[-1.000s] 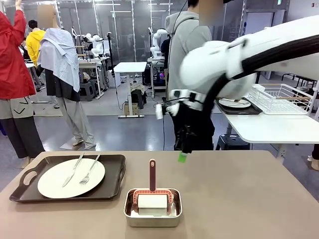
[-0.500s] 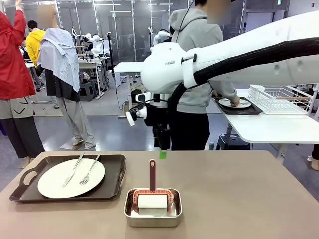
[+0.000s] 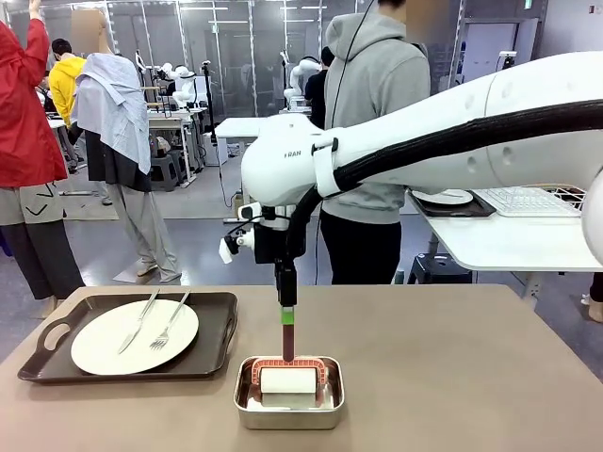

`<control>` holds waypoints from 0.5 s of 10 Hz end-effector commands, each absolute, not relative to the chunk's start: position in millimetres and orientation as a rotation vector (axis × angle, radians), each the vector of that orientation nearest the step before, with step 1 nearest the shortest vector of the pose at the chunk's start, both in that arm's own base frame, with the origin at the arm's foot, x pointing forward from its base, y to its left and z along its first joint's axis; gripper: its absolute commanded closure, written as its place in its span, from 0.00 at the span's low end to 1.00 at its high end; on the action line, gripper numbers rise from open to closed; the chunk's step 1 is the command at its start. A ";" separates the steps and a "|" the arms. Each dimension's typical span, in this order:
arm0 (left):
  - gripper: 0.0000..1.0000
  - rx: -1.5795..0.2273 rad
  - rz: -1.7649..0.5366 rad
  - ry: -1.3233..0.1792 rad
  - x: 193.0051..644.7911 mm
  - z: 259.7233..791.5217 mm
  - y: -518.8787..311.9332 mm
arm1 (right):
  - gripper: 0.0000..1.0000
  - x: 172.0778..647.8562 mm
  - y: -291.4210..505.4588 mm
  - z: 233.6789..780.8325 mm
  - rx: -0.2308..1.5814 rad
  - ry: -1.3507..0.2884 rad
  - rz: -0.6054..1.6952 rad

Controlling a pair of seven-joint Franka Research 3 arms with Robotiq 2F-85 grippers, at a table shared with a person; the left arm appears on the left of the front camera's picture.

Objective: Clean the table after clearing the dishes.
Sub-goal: When the left (or right) Handle tray is removed, use the left hand (or right hand) to clean the left (or right) side of the table with the Lint Roller.

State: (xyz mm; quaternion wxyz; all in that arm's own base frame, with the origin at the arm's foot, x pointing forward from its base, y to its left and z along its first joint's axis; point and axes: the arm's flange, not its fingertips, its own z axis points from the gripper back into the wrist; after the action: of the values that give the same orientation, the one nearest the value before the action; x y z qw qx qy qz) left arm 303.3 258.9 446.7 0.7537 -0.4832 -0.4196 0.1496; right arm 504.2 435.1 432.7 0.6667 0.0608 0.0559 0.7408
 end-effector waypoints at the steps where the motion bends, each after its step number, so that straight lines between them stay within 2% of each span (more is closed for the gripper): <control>1: 0.00 -1.069 0.315 -0.937 303.9 448.5 261.9 | 0.00 493.9 438.8 419.2 0.126 0.180 1.660; 4: 0.00 -1.069 0.315 -0.937 303.9 448.5 261.9 | 0.00 487.0 436.0 403.0 0.156 0.206 1.665; 5: 0.00 -1.069 0.315 -0.937 303.9 448.5 261.9 | 0.53 486.2 435.1 398.5 0.150 0.221 1.669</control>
State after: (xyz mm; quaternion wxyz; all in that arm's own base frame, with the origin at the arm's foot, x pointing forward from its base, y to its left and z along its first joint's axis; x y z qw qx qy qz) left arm 303.3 258.9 446.7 0.7537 -0.4833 -0.4196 0.1496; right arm 494.9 437.6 401.3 0.6606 0.0694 0.0899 0.7421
